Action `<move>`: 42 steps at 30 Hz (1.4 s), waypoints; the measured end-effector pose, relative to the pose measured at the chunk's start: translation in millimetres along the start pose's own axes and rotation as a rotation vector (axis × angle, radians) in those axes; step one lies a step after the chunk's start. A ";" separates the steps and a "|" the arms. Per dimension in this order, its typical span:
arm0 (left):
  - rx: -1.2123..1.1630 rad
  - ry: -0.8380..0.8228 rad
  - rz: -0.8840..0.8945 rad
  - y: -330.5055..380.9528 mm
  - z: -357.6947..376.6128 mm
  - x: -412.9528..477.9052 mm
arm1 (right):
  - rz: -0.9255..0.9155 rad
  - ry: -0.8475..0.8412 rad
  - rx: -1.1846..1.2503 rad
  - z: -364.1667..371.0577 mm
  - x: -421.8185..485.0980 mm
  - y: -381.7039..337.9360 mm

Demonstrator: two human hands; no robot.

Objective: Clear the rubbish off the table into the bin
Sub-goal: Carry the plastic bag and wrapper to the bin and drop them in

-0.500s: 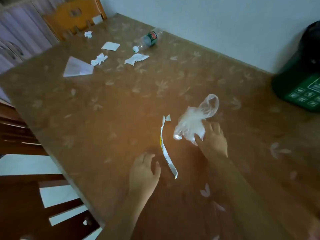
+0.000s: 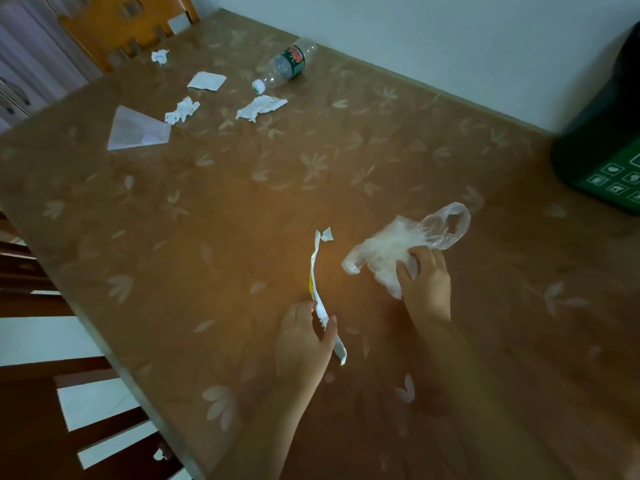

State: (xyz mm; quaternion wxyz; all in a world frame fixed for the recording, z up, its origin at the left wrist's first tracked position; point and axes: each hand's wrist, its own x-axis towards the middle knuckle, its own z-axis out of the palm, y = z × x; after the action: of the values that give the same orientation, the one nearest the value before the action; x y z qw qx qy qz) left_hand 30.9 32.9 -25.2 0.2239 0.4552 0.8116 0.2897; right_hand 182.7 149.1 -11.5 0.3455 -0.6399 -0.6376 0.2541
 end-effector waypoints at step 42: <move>-0.349 -0.342 0.460 -9.2 -112.6 -221.8 | 0.356 0.499 -0.115 -171.9 -409.9 -36.2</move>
State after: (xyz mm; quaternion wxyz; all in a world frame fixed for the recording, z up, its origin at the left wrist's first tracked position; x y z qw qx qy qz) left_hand 62.3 -193.6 73.1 0.3602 0.6235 0.5762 0.3866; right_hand 267.5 -279.5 77.7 0.4046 -0.8026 -0.4246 0.1091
